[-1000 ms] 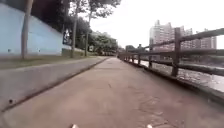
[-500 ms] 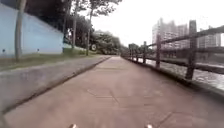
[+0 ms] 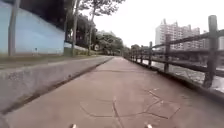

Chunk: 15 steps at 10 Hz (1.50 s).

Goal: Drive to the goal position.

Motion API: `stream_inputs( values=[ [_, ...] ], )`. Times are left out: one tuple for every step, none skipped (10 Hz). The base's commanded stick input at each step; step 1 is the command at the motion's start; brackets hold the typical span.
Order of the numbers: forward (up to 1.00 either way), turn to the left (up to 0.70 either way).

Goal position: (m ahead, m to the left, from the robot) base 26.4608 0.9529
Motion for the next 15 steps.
stream_inputs(
  values=[
    [1.0,-0.4],
    [1.0,-0.23],
    [1.0,0.0],
    [1.0,0.0],
    [1.0,0.0],
    [1.0,0.0],
    [1.0,0.0],
    [1.0,0.0],
    [1.0,0.0],
    [1.0,0.0],
    [1.0,0.0],
    [1.0,0.0],
    [1.0,0.0],
    [1.0,0.0],
    [1.0,0.0]
  ],
)
